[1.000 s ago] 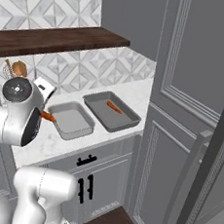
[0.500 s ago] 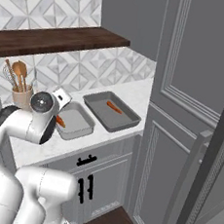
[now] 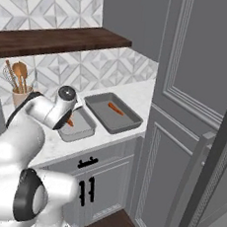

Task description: Place one carrot and one steak in each tupperware on the nearby counter, to pack two identical lunches.

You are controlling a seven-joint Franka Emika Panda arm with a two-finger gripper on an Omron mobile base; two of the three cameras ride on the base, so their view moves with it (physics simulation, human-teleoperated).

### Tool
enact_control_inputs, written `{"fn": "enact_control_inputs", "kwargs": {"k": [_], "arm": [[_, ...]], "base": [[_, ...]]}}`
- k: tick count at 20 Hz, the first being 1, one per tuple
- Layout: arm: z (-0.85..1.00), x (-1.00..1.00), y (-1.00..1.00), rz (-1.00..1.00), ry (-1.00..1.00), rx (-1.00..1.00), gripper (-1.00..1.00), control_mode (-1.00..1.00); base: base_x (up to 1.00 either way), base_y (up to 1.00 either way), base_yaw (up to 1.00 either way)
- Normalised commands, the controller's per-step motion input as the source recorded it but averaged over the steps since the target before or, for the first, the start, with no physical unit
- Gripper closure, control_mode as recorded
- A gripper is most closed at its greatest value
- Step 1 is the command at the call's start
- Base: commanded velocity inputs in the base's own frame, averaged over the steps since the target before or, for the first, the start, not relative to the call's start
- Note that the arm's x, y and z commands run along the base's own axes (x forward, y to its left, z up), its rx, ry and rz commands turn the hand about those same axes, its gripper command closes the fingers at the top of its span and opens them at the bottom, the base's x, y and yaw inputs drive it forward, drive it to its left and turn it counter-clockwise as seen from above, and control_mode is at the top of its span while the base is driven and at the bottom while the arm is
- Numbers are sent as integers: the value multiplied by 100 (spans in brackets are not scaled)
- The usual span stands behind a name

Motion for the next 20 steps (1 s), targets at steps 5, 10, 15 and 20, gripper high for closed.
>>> {"fn": "enact_control_inputs", "kwargs": {"k": [5, 10, 15, 20], "arm": [[-29, 99, 18, -3, 30, -1, 100, -100], [-58, 88, 32, -10, 12, -5, 100, -100], [-58, 64, 34, -13, 0, -4, 100, -100], [-50, 14, 24, -5, 0, 2, 100, -100]], "base": [[0, 0, 0], [0, 0, 0], [0, 0, 0], [0, 0, 0]]}}
